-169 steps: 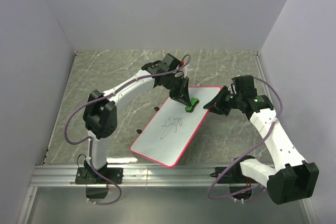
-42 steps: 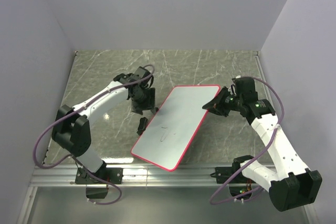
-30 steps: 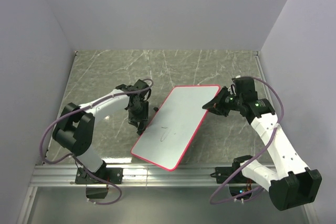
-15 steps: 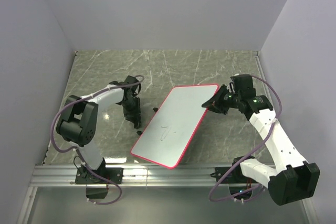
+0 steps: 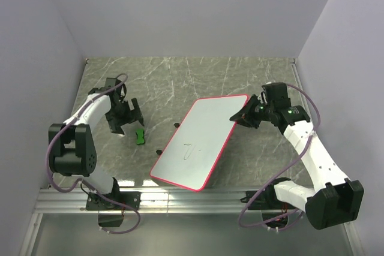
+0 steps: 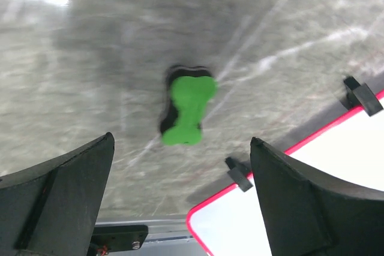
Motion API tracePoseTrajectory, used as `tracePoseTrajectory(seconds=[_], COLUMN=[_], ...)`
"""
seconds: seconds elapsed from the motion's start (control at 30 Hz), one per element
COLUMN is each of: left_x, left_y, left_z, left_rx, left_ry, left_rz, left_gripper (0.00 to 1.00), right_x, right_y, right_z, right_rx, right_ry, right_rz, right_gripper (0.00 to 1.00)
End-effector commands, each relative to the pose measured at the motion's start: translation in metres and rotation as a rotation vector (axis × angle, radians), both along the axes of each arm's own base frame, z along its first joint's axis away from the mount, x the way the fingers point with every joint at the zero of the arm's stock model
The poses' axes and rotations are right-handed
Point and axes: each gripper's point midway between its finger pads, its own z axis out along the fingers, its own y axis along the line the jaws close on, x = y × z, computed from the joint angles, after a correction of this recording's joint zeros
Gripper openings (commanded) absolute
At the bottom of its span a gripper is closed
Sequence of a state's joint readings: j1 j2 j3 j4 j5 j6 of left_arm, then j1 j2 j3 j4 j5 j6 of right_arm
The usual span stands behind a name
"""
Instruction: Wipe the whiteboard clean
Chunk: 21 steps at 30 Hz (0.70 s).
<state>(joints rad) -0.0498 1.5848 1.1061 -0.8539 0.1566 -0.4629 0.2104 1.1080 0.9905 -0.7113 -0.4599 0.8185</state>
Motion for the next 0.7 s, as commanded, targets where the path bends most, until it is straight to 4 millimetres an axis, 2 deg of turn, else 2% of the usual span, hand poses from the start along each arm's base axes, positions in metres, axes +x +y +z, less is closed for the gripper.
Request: tracePoseTrajectory(seconds=[0.0,0.1,0.23,0.43,0.67], left_x=[0.002,0.001,0.0,-0.001,-0.014], left_y=[0.016,0.009,-0.006,-0.022,-0.01], left_z=[0.02,0.02,0.009,-0.007,-0.04], left_rx=[0.03,-0.007,-0.009,0.021,0.091], left_ry=[-0.049,-0.055,-0.049,-0.029,0.056], left_rz=[0.024,0.021,-0.025,-0.071,-0.051], left_gripper=[0.99,0.97,0.79,0.75,0.71], right_x=[0.009,0.01,0.012,0.01,0.01], right_y=[-0.003,-0.002,-0.001,-0.001,-0.004], right_z=[0.005,0.003,0.001,-0.001,0.0], right_rx=[-0.064,-0.063,-0.056,-0.063,-0.088], right_ry=[-0.079,-0.078,-0.08,-0.078,-0.082], right_rz=[0.052,0.057,0.061,0.075,0.087], right_gripper=[0.0,0.0,0.0,0.0,0.0])
